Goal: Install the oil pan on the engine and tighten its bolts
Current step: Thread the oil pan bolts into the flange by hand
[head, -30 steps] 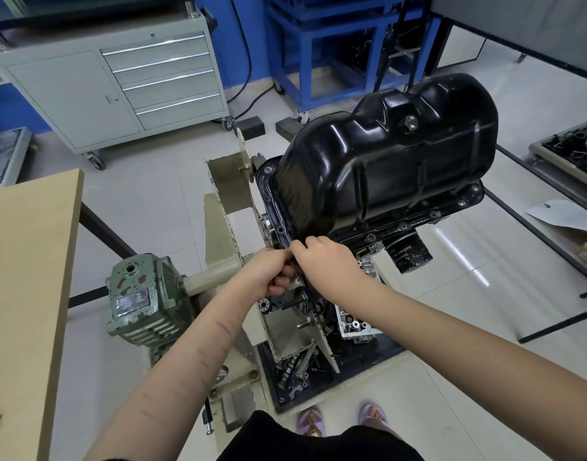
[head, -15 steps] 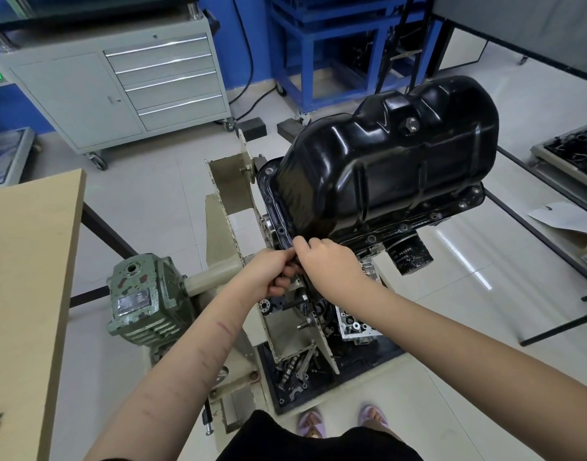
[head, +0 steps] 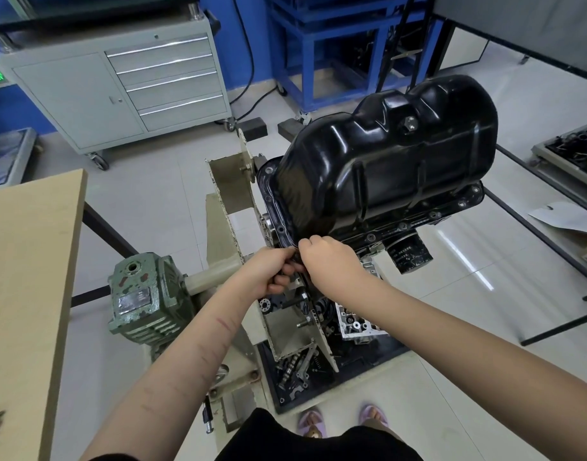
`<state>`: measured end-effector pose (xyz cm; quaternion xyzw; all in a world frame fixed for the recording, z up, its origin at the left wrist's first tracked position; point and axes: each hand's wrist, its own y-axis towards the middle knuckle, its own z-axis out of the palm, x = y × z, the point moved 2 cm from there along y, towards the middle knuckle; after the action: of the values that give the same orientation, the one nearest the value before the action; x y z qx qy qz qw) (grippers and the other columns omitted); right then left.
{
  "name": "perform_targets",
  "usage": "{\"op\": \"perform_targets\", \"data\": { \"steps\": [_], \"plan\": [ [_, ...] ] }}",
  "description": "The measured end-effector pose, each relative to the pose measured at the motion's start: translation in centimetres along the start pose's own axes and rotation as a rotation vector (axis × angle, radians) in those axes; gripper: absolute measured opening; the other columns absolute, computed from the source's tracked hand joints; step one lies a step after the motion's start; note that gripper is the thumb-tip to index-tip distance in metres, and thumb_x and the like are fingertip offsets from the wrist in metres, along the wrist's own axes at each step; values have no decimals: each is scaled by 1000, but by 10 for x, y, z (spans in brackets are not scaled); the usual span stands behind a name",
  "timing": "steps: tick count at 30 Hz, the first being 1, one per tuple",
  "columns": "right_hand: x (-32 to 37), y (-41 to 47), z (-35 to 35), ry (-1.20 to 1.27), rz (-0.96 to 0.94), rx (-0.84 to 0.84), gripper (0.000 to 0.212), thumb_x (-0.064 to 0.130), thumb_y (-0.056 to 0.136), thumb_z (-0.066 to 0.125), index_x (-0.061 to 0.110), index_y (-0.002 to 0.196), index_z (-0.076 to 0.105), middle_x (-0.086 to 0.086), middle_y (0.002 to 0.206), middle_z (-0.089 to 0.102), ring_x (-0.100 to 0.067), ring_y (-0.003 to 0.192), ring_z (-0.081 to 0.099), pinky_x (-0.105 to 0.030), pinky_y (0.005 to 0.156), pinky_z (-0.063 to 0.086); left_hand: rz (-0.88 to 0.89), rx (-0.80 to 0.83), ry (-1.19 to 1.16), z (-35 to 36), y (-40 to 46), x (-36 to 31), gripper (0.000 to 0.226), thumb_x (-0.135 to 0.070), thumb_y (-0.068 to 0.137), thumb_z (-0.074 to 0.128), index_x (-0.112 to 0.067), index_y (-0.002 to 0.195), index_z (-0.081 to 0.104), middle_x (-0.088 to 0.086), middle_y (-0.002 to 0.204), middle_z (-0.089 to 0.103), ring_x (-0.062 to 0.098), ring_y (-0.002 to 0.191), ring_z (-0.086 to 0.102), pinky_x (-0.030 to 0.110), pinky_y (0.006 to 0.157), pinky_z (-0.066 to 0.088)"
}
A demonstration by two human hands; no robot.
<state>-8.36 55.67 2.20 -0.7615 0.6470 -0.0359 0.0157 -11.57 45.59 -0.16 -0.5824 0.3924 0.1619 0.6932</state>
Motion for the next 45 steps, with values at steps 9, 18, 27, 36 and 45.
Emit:
{"op": "perform_targets", "data": {
  "steps": [9,18,27,36,45],
  "plan": [
    [5,-9,-6,-38,-43,-139,15,13,82,61,5,94,59,-8,90,63,-21,83,62,-27,55,46,-3,-9,3,-1,2,1,43,-27,98,41,-10,59,45,-8,35,32,4,26,21,7,31,12],
    [1,-3,6,42,-58,-145,22,10,96,33,5,115,43,-11,117,50,-26,110,49,-33,79,44,-12,-1,0,-2,5,3,41,-29,98,40,-10,61,45,-8,35,32,4,26,21,6,31,13],
    [-34,-32,12,512,14,-347,25,15,88,57,6,112,59,-5,106,57,-17,102,52,-27,84,42,-35,20,-14,-3,2,3,40,-29,99,38,-1,74,55,-8,34,34,3,25,22,7,30,15],
    [-149,-50,29,1062,752,-894,45,18,95,45,4,136,34,-9,137,37,-15,125,38,-25,105,31,-45,-6,-24,0,0,2,41,-28,99,37,-1,74,54,-8,34,33,3,25,21,9,29,13],
    [-147,-34,38,821,451,-715,61,18,91,52,2,142,23,-17,150,18,-25,138,16,-23,108,11,-75,-97,-76,6,-12,5,46,-41,96,40,-3,74,55,-7,36,32,3,27,22,9,29,15]
  ]
}}
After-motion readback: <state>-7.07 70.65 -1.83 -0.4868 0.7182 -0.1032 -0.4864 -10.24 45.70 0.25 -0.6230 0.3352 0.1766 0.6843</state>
